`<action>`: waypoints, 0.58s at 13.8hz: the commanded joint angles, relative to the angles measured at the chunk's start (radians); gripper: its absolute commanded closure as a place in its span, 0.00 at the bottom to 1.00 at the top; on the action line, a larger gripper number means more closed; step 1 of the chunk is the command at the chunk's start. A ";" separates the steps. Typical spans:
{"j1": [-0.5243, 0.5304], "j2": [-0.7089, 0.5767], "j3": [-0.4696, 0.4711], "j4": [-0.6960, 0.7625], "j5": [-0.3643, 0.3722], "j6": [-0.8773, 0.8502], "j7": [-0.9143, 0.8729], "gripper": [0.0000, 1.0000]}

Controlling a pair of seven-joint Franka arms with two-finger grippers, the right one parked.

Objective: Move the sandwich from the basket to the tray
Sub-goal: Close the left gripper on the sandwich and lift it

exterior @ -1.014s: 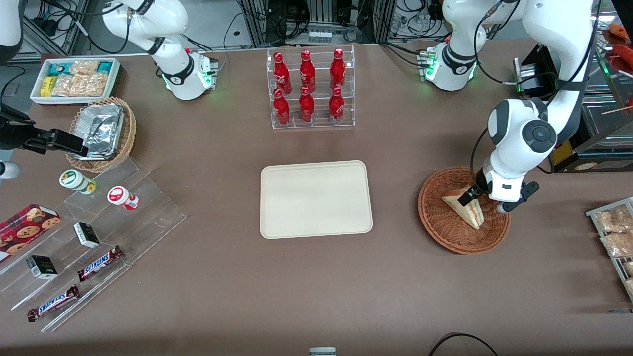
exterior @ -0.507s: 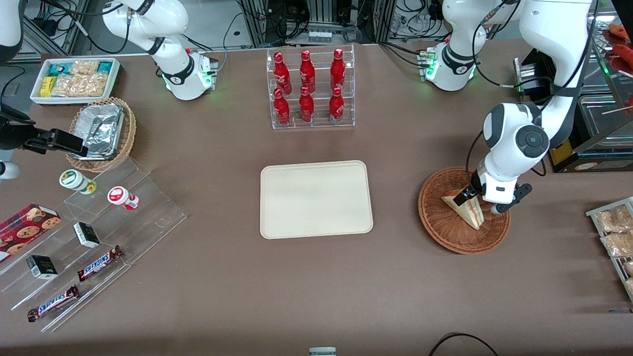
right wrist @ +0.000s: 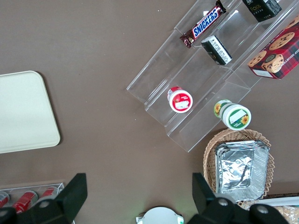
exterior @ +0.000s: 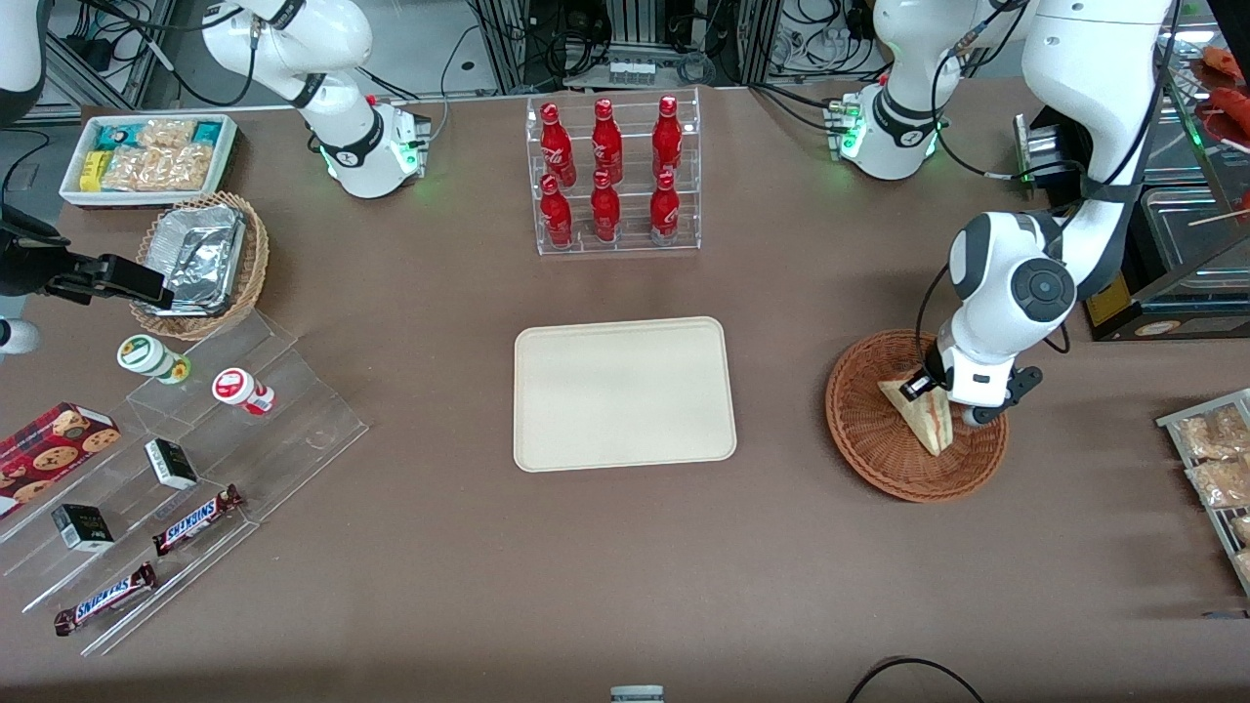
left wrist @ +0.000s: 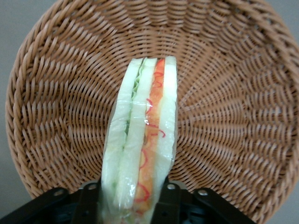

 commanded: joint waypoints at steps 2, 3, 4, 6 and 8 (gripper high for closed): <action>0.001 -0.042 -0.028 0.154 0.016 -0.249 -0.007 1.00; 0.001 -0.044 -0.036 0.220 0.016 -0.339 -0.007 1.00; 0.001 -0.045 -0.046 0.278 0.017 -0.409 -0.005 1.00; -0.005 -0.042 -0.071 0.379 0.017 -0.500 -0.005 1.00; -0.036 -0.030 -0.099 0.464 0.017 -0.535 -0.010 1.00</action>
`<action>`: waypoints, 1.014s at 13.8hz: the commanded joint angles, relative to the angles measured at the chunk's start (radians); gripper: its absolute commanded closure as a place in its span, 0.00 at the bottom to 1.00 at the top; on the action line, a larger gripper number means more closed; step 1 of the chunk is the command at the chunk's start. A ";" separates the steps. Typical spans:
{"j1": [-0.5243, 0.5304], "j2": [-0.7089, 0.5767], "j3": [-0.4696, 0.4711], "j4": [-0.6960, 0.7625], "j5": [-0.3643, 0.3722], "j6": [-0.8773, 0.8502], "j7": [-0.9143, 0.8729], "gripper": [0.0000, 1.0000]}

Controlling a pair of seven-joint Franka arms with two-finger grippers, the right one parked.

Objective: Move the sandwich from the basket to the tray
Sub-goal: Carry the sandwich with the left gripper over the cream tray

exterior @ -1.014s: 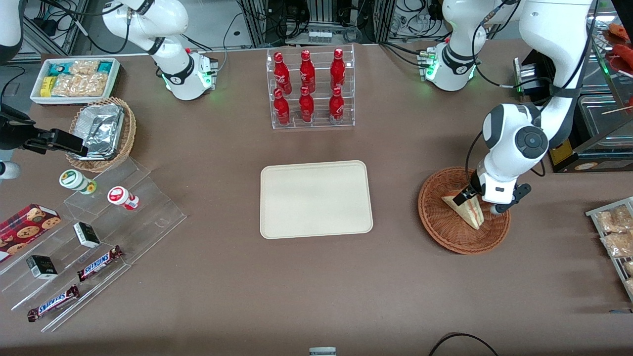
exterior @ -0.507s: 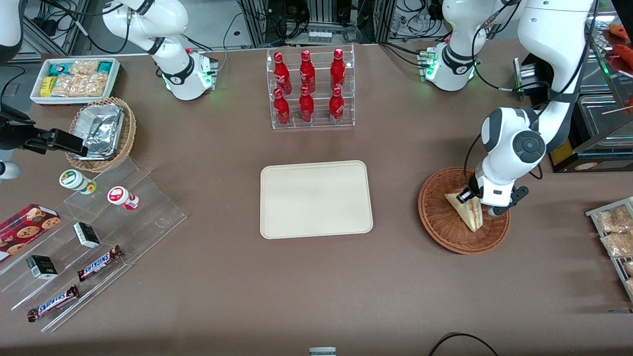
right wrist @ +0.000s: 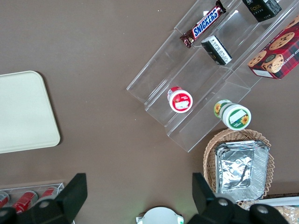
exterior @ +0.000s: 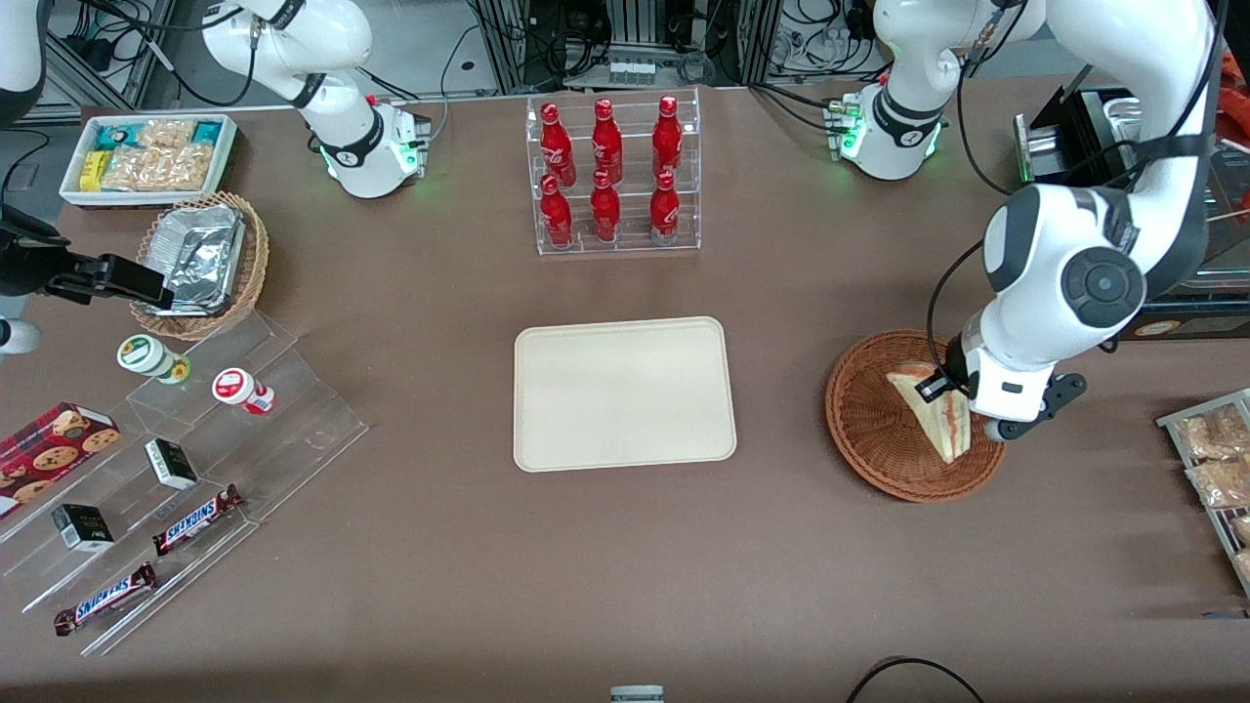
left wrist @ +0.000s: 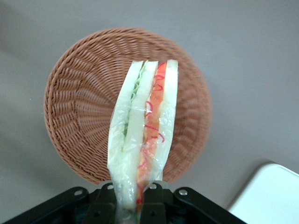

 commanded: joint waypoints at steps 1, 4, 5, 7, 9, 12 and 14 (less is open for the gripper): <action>-0.067 0.029 -0.021 0.111 0.016 -0.054 -0.011 1.00; -0.178 0.058 -0.020 0.174 0.017 -0.054 -0.010 1.00; -0.223 0.087 -0.021 0.197 0.019 -0.053 -0.017 1.00; -0.307 0.159 -0.021 0.259 0.017 -0.050 -0.020 1.00; -0.396 0.239 -0.020 0.324 0.022 -0.051 -0.044 1.00; -0.487 0.325 -0.020 0.381 0.020 -0.042 -0.061 1.00; -0.539 0.384 -0.018 0.427 0.020 -0.039 -0.070 1.00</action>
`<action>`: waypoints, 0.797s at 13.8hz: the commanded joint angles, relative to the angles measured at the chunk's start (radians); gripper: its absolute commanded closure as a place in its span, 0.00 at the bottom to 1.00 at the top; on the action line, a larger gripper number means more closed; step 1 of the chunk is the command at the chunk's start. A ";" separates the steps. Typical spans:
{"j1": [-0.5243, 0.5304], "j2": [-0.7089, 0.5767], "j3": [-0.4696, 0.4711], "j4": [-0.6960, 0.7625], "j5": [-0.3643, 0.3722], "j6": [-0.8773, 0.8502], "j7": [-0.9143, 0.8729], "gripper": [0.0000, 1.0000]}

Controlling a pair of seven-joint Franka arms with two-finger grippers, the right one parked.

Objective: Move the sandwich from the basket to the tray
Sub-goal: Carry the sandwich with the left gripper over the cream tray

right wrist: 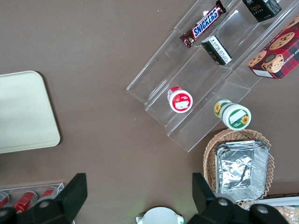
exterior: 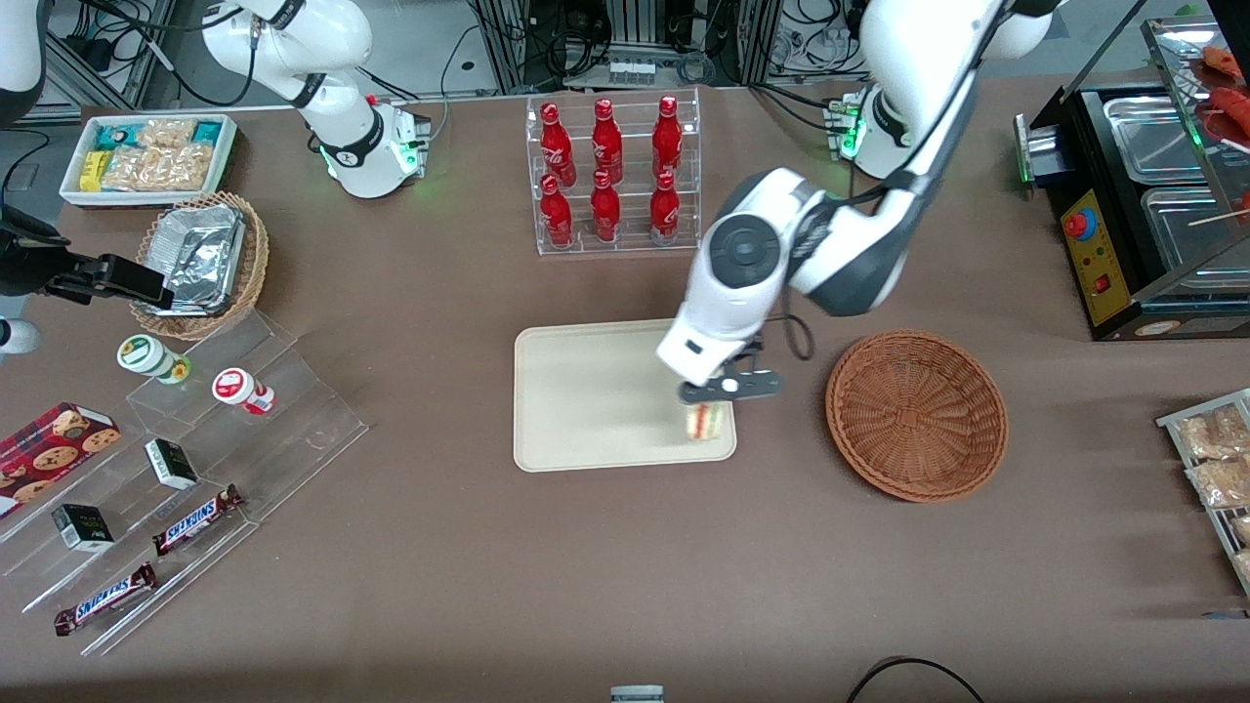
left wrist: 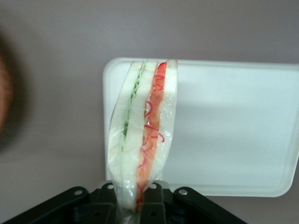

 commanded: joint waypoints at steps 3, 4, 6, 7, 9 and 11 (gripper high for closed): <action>-0.106 0.152 0.016 0.148 0.028 0.006 -0.068 1.00; -0.125 0.170 0.016 0.148 0.061 0.019 -0.090 1.00; -0.152 0.224 0.014 0.149 0.100 0.084 -0.172 1.00; -0.163 0.241 0.014 0.149 0.111 0.108 -0.192 1.00; -0.172 0.261 0.016 0.152 0.131 0.113 -0.238 1.00; -0.188 0.278 0.016 0.171 0.135 0.113 -0.257 1.00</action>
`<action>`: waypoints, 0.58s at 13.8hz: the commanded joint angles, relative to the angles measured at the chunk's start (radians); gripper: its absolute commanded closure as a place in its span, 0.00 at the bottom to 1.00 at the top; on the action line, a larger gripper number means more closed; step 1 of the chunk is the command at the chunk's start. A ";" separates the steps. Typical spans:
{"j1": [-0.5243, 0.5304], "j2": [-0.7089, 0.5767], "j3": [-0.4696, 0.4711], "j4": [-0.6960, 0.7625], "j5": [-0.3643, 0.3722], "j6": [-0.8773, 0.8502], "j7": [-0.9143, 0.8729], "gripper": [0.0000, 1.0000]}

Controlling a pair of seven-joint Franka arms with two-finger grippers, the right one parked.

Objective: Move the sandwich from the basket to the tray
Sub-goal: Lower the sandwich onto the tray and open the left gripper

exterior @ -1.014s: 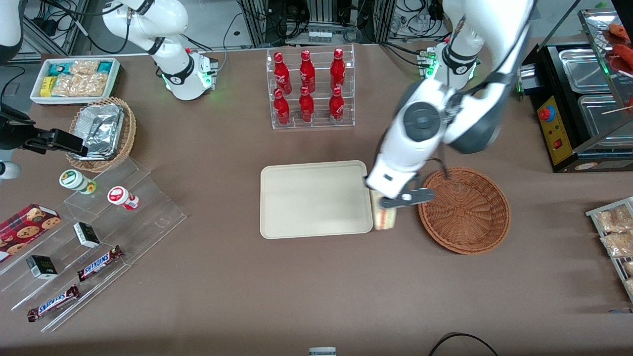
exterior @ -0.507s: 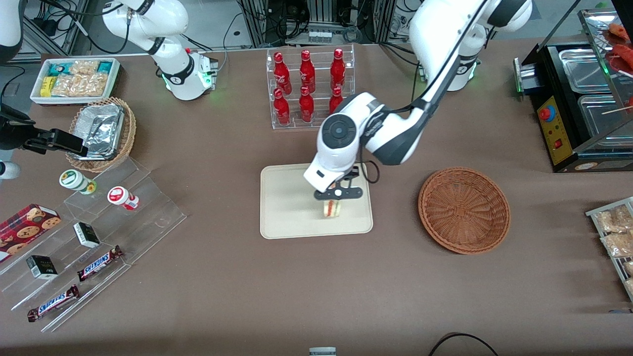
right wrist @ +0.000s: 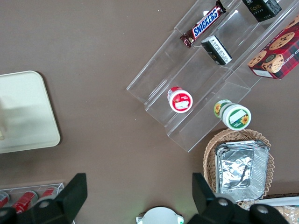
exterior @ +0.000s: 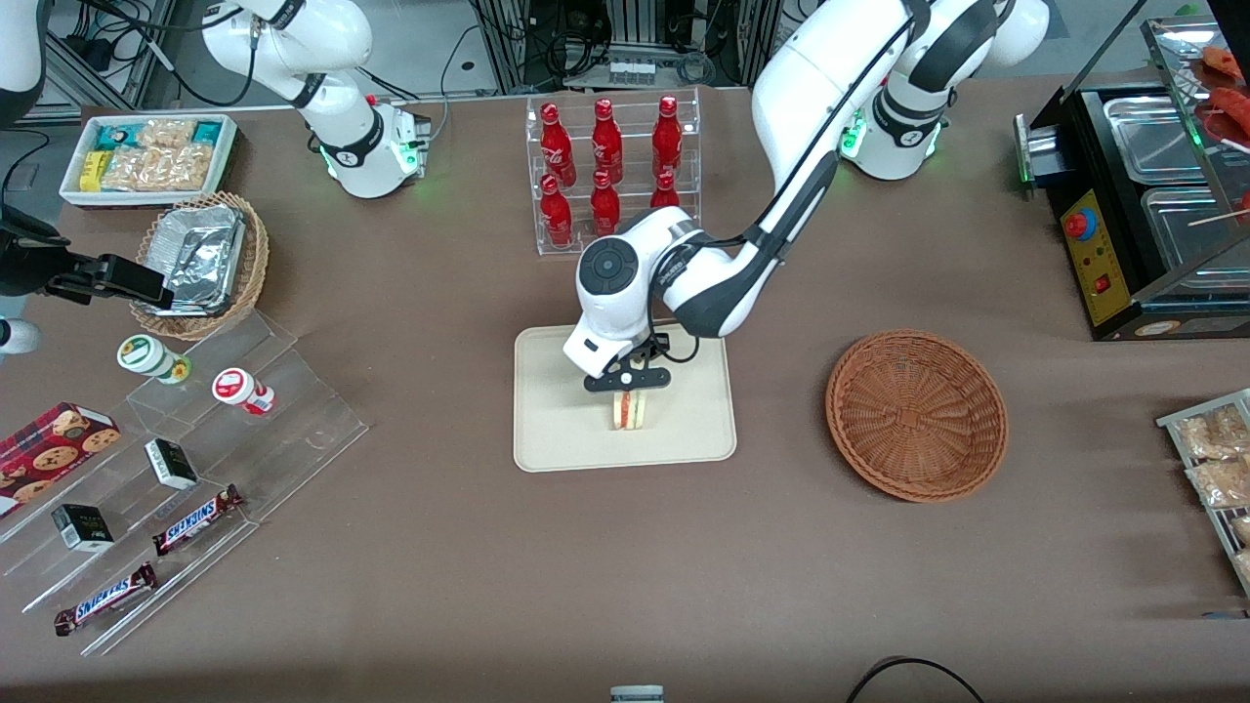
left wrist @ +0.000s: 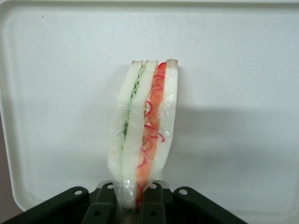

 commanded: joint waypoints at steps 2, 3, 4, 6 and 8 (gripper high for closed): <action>-0.028 0.034 0.013 0.057 0.021 -0.012 -0.056 1.00; -0.033 0.041 0.013 0.063 0.020 -0.010 -0.059 1.00; -0.034 0.045 0.013 0.065 0.021 -0.010 -0.069 1.00; -0.046 0.050 0.013 0.063 0.024 -0.012 -0.075 1.00; -0.046 0.050 0.013 0.062 0.029 -0.012 -0.096 0.89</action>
